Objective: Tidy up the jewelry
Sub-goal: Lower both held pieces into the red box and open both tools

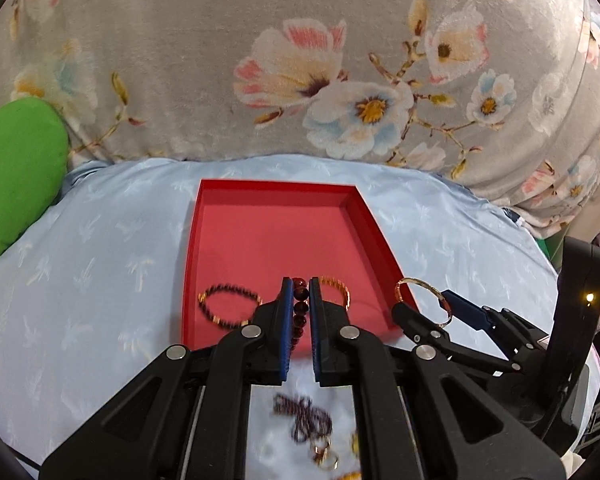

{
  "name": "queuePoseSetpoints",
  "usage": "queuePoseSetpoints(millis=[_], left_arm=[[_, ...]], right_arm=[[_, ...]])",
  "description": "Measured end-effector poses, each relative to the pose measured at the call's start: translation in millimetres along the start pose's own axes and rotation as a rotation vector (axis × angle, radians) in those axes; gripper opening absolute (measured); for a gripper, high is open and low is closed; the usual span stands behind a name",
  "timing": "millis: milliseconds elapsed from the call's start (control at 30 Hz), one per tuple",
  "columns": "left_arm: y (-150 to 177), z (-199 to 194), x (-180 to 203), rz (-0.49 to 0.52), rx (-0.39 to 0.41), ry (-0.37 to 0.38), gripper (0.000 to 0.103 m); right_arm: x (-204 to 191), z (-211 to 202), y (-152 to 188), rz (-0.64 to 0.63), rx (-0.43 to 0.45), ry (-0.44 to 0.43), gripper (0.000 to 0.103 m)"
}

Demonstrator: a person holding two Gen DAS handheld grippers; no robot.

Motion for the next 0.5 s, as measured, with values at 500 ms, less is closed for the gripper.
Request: queuePoseSetpoints(millis=[500], left_arm=[[-37.8, 105.9, -40.5, 0.013, -0.067, -0.038, 0.008]], right_arm=[[-22.7, 91.4, -46.8, -0.016, -0.047, 0.001, 0.059]])
Point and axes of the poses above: each gripper's, at about its wrist camera, not at the fingertips, and z roughly the way its jaws point, x to its right, y to its underside, the point moved 8 cm from there along z, roughly the way its jaws point, and after that the axes turned 13 degrees about z, right-handed, at the moved point
